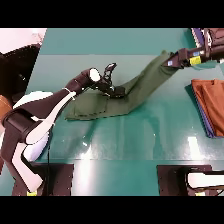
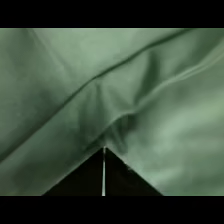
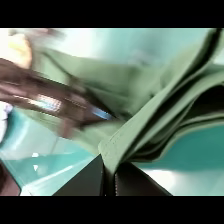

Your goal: Fold the shirts.

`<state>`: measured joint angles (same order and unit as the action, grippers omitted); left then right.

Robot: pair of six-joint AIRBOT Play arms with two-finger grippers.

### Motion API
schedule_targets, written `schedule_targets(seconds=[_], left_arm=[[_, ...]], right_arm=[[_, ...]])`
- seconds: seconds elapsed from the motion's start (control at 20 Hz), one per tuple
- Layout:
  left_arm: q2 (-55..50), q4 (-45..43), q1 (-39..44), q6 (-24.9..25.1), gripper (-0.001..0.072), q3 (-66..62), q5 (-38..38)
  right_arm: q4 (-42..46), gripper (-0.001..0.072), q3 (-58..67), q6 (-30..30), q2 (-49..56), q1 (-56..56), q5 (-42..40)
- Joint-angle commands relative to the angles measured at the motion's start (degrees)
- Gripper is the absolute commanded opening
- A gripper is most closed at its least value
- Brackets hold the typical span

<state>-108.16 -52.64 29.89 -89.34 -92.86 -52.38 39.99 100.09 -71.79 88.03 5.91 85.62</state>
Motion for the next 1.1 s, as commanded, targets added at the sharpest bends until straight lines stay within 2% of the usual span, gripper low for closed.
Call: schedule_targets(seconds=[0.0, 0.2, 0.35, 0.5, 0.7, 0.75, 0.85, 0.9, 0.95, 1.0, 1.05], left_arm=[[-2.3, 0.8, 0.5, -0.9, 0.0023, -0.9, -0.8], [-2.3, -1.0, 0.1, -0.6, 0.0023, -1.0, -1.5], [0.2, -1.8, -3.6, 2.5, 0.0023, -3.4, -8.2], [9.4, -9.0, -11.0, 2.8, 0.0023, -3.4, -11.1], [24.4, -18.0, -24.2, 2.8, 0.0024, -3.4, -13.3], [27.7, -19.2, -27.1, 2.8, 0.0024, -3.4, -13.1], [32.5, -19.8, -32.0, 2.8, 0.0024, -3.4, -13.2], [34.3, -19.8, -34.0, 2.8, 0.0024, -3.4, -13.4], [35.6, -19.8, -35.4, 2.8, 0.0024, -3.4, -13.8], [36.5, -19.8, -36.3, 2.8, 0.0024, -3.4, -14.4], [36.9, -19.8, -36.9, 2.8, 0.0024, -3.4, -15.4]], right_arm=[[-1.6, 0.0017, 4.3, -1.3, -1.0, 6.6, -1.7], [-4.4, 0.0017, 4.6, 0.6, -0.7, 12.6, -4.0], [-6.0, 0.0017, 4.6, 2.4, 0.3, 17.2, -7.0], [-6.0, 0.0018, 4.6, 3.8, 2.6, 23.1, -9.9], [-5.8, 0.0022, 5.1, 7.5, 9.5, 33.9, -18.3], [-5.7, 0.0046, 6.7, 7.5, 12.3, 36.6, -19.5], [-4.9, 0.0315, 12.3, 8.3, 18.9, 41.3, -20.0], [-3.4, 0.0479, 15.2, 9.2, 21.6, 42.8, -20.0], [-0.9, 0.0599, 17.9, 9.3, 24.0, 43.9, -19.8], [-0.2, 0.0602, 19.0, 9.3, 25.2, 44.3, -18.8], [-0.2, 0.0567, 18.5, 7.9, 25.4, 43.9, -16.9]])
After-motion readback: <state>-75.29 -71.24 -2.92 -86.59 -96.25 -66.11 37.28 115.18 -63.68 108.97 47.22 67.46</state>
